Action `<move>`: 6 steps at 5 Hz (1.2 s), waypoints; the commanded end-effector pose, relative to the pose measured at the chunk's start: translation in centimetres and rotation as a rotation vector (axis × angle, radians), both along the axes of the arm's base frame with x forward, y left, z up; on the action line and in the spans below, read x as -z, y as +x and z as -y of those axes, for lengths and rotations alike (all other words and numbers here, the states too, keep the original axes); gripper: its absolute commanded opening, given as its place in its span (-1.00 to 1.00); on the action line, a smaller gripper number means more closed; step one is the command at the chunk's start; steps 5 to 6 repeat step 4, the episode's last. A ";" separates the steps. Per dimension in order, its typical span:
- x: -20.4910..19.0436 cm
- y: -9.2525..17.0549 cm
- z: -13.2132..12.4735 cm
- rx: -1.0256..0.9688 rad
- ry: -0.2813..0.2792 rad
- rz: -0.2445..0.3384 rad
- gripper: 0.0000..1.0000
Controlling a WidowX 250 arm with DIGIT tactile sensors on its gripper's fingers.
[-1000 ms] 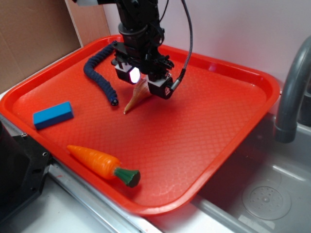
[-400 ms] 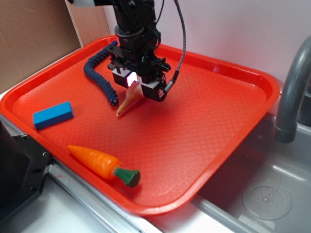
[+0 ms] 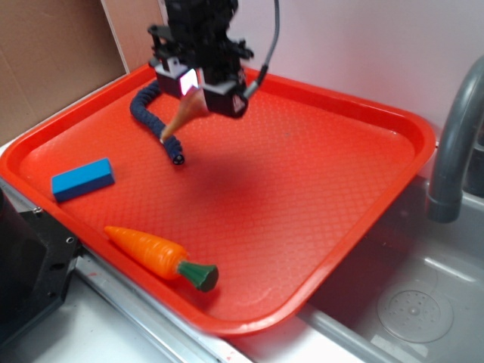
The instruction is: Grab the shell.
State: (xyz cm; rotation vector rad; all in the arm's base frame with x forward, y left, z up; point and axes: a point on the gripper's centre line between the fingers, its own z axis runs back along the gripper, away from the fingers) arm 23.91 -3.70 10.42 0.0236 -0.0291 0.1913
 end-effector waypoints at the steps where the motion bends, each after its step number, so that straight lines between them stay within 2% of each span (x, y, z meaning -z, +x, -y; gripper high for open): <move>1: -6.4 -2.2 -0.4 0.087 -0.103 0.038 -1.00; 2: -7.2 -4.1 -1.1 0.088 -0.101 0.058 -1.00; 3: -7.0 -5.0 -1.2 0.077 -0.094 0.033 -1.00; 6: -6.6 -5.0 -1.0 0.092 -0.095 0.048 -1.00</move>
